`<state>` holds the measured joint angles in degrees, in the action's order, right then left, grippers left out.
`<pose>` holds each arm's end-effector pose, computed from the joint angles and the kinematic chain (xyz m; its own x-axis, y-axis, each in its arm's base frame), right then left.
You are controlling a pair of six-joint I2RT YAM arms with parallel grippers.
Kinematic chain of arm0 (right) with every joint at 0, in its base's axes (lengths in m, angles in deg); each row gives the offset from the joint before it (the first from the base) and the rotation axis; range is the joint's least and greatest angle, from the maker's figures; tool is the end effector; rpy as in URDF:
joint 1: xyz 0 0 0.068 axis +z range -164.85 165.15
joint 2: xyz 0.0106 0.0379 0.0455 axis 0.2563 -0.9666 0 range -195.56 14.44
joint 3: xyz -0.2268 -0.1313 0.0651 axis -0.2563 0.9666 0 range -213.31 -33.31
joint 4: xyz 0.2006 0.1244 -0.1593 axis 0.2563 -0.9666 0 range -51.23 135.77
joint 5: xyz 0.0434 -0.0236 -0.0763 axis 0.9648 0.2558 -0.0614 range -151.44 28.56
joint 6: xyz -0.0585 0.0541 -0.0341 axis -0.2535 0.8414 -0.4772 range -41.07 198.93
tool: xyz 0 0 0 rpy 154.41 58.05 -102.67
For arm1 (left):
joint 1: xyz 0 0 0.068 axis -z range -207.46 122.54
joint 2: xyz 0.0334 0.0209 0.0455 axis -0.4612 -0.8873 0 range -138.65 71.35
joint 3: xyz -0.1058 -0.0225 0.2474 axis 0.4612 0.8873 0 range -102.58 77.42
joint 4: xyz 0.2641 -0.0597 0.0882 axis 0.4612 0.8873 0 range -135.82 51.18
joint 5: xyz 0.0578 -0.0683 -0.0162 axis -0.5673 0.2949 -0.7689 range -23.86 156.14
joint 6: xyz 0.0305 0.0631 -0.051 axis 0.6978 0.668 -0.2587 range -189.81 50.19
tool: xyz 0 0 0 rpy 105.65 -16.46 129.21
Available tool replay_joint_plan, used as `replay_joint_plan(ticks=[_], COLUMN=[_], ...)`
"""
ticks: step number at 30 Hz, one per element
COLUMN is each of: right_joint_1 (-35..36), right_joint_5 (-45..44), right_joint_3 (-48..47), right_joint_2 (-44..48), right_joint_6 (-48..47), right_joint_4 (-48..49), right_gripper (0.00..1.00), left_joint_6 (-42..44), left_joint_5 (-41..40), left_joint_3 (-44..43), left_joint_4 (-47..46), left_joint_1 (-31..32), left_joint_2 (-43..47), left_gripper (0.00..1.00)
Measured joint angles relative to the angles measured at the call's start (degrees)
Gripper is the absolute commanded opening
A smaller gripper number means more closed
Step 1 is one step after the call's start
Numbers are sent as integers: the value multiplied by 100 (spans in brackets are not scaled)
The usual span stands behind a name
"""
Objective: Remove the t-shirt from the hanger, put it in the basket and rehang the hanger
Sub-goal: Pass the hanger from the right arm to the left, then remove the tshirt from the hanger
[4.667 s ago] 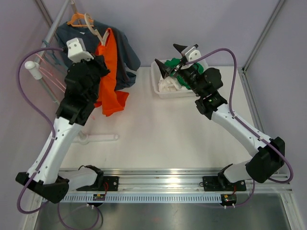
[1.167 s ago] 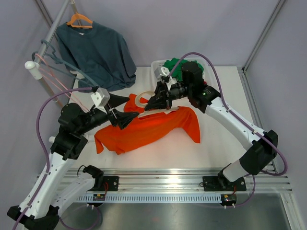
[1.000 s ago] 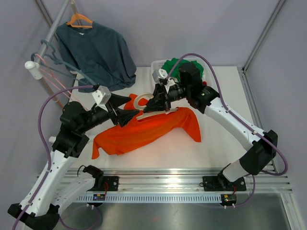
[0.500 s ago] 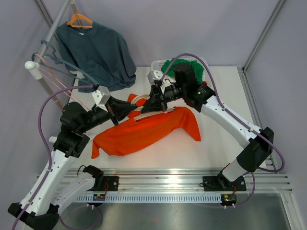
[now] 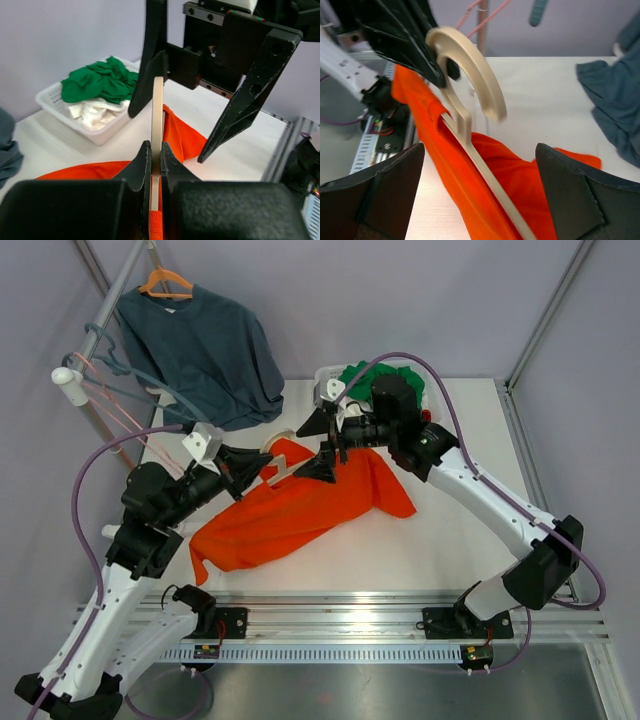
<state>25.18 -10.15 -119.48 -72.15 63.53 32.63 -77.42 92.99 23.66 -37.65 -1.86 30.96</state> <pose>0.2625 0.2986 0.4036 0.0880 -0.1431 -0.9858 -0.9955 -0.0488 -0.0818 0.1757 -0.1226 0.4163 -0.0237 -0.1197 -0.9925 0.7951 0.5996 -0.0913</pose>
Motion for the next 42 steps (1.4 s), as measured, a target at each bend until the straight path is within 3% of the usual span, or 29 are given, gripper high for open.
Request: replay_joint_plan(ticks=[11,24,27,32,36,41,42], right_joint_1=[4,4,4,4,4,4,4], right_joint_5=[-2736,-4481,-4616,-4673,-4673,-4631,-4603], right_joint_3=[-391,-616,-734,-940,-1043,-1128,-1165], right_joint_2=[-264,-1204,-1327,-1475,-1552,-1585,-1600], right_joint_6=[1088,1969,1980,2000,2002,1993,1993], right_joint_4=[157,214,181,90,74,-68,-122], right_gripper=[97,81,74,44,28,24,19], left_joint_6=[81,114,114,114,114,114,114], left_joint_5=[-1915,-2350,-2365,-2365,-2365,-2365,-2367], left_joint_3=[308,516,533,555,555,555,555], left_joint_4=[-125,-225,-247,-269,-271,-271,-271], left_joint_1=[-11,-11,-11,-11,-11,-11,-11], left_joint_2=[717,662,662,662,662,664,664], left_gripper=[0,0,0,0,0,0,0])
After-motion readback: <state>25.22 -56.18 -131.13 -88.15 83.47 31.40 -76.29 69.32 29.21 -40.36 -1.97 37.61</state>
